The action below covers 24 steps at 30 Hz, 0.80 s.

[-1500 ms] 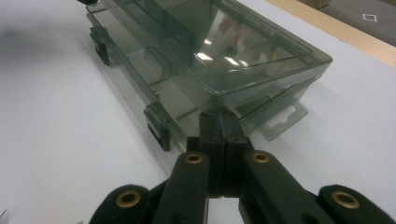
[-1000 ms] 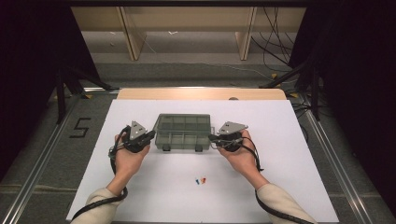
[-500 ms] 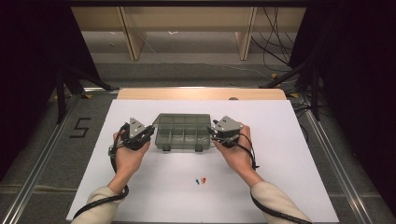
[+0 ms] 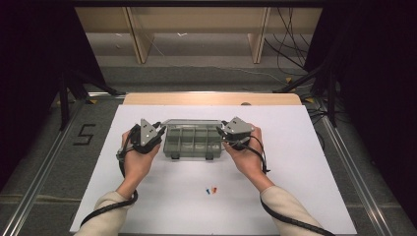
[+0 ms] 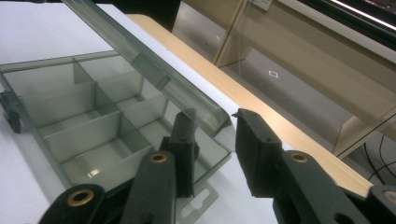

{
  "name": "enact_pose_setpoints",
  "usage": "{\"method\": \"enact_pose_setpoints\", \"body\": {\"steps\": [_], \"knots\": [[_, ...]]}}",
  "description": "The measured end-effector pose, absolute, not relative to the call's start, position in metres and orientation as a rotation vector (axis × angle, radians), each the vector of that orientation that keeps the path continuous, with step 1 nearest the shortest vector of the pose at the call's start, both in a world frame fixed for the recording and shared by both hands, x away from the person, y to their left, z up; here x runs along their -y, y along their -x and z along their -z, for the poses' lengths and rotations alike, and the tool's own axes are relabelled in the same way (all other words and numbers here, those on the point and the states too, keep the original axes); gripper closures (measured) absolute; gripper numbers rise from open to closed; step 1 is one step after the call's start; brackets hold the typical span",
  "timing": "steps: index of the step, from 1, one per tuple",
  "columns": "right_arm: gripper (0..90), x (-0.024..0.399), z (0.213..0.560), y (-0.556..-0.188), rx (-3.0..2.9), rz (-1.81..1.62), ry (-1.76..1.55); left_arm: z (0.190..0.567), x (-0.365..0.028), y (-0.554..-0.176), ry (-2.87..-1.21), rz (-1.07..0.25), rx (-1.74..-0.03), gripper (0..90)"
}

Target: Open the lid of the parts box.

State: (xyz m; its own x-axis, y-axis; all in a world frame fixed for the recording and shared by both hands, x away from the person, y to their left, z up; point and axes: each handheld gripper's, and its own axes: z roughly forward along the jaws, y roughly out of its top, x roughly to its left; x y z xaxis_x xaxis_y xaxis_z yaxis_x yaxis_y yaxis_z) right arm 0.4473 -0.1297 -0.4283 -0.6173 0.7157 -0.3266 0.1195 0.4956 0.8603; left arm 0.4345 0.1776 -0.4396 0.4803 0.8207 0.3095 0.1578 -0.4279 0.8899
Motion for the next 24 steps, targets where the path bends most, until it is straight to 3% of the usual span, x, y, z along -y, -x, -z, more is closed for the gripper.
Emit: {"method": "enact_pose_setpoints", "body": {"steps": [14, 24], "knots": [[80.6, 0.130, 0.426, -0.464, -2.001, -1.109, -0.689, 0.433, -0.178, -0.448, -1.846, -0.992, -0.838, 80.9], [82.1, 0.129, 0.423, -0.470, -2.000, -1.118, -0.725, 0.428, -0.179, -0.457, -1.826, -0.957, -0.878, 83.0]]}}
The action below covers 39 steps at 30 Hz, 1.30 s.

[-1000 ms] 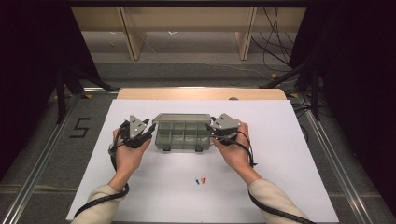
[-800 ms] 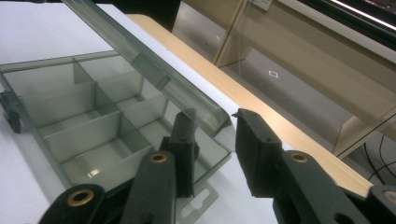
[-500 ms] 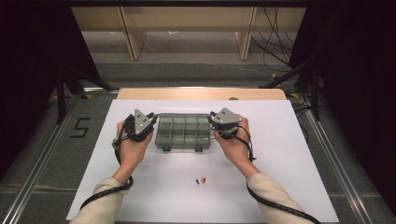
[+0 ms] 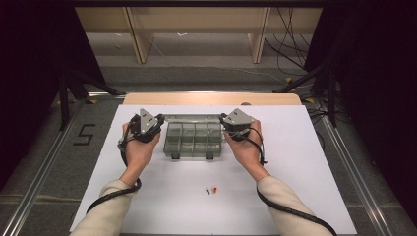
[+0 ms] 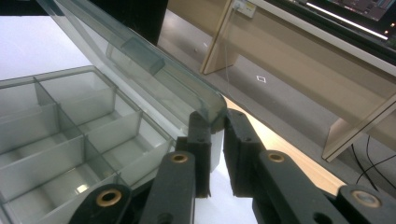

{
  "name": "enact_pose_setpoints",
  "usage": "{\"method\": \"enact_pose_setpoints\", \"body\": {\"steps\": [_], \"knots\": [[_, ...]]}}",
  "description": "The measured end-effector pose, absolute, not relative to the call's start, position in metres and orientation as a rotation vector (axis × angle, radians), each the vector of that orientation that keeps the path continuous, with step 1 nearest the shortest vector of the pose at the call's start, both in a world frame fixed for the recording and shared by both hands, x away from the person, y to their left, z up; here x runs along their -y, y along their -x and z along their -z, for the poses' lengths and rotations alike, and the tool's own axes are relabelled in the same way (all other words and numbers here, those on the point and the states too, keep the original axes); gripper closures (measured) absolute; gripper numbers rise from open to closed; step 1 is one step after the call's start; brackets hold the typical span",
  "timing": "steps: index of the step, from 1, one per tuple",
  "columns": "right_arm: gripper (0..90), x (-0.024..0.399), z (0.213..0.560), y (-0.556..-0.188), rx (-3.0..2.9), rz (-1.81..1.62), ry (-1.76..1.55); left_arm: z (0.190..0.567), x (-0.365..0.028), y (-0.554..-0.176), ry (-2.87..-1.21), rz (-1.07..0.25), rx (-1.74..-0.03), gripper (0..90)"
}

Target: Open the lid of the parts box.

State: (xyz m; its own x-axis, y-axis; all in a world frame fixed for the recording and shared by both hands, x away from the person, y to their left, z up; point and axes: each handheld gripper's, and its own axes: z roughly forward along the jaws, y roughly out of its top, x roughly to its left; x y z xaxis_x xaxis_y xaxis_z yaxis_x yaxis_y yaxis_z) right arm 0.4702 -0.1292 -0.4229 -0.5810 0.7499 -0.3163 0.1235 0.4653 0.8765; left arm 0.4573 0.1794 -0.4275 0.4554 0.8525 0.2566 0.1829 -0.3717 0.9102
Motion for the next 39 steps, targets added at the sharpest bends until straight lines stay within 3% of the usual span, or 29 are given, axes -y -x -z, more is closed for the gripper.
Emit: {"method": "enact_pose_setpoints", "body": {"steps": [39], "knots": [[83.0, 0.127, 0.407, -0.497, -2.045, -1.104, -0.813, 0.415, -0.182, -0.483, -1.803, -0.864, -0.967, 84.7]]}}
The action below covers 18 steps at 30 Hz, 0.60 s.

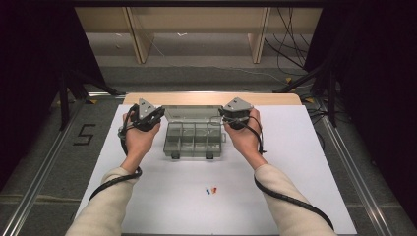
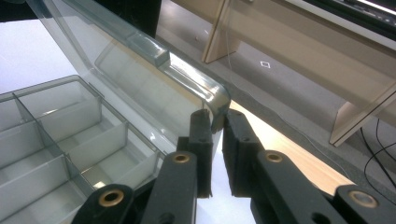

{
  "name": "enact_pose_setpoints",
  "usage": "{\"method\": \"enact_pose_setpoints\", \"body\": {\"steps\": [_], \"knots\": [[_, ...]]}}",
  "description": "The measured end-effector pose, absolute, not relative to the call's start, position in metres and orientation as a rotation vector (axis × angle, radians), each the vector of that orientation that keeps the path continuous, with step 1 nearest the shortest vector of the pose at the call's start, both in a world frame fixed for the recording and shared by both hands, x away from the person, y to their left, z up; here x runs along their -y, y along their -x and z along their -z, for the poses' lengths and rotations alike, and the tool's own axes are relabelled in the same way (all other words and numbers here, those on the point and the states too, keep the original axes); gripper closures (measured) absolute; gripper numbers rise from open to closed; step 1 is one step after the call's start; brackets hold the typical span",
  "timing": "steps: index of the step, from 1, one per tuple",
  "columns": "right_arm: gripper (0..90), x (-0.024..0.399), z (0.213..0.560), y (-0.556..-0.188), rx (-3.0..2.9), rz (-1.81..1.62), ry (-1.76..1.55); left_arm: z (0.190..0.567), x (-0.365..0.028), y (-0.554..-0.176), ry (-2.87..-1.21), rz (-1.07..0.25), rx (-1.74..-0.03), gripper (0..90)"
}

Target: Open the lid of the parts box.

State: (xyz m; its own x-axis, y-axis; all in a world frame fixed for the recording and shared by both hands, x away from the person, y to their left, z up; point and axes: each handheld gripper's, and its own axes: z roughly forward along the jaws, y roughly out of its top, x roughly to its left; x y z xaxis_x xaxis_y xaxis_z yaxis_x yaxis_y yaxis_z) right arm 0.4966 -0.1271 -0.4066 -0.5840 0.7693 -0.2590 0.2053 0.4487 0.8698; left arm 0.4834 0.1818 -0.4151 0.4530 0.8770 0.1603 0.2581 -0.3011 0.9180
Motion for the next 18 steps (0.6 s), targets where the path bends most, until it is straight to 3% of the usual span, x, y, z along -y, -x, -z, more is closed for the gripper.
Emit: {"method": "enact_pose_setpoints", "body": {"steps": [18], "knots": [[82.9, 0.127, 0.404, -0.506, -2.029, -1.127, -0.860, 0.415, -0.180, -0.496, -1.808, -0.843, -0.997, 84.4]]}}
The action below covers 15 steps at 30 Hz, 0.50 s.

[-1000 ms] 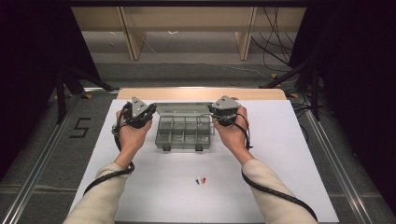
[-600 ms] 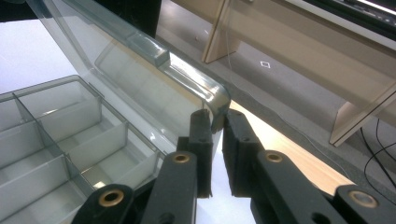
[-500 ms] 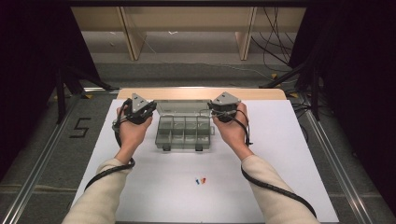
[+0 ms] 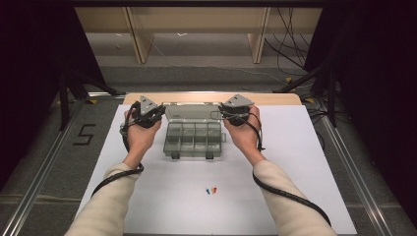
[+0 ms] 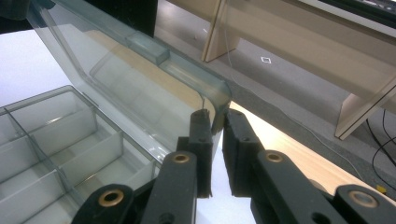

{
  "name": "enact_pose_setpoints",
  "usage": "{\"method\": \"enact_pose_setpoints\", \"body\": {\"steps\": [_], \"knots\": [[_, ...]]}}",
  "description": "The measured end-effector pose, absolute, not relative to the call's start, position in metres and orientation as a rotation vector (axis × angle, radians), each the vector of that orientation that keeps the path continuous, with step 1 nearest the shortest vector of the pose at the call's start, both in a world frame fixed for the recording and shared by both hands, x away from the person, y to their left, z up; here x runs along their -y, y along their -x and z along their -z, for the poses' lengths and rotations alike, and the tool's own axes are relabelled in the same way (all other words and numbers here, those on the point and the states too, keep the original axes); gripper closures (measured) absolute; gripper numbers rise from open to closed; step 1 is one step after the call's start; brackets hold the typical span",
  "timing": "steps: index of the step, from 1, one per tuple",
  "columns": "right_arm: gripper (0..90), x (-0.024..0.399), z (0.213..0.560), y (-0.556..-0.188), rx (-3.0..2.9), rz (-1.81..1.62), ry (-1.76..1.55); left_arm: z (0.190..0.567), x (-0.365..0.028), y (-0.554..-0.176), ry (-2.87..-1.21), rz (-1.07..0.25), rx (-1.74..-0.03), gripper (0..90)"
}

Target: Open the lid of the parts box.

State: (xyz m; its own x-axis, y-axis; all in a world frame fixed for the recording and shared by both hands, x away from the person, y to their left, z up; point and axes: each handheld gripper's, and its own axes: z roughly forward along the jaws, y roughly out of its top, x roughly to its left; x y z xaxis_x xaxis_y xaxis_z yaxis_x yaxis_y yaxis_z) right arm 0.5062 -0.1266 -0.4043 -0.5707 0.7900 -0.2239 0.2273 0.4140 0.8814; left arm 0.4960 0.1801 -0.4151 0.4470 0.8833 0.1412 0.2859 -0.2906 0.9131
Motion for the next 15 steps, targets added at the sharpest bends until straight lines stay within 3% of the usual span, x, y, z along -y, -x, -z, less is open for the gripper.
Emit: {"method": "enact_pose_setpoints", "body": {"steps": [15], "knots": [[82.9, 0.1260, 0.4026, -0.5129, -2.034, -1.134, -0.902, 0.4145, -0.1792, -0.5036, -1.804, -0.857, -1.016, 84.0]]}}
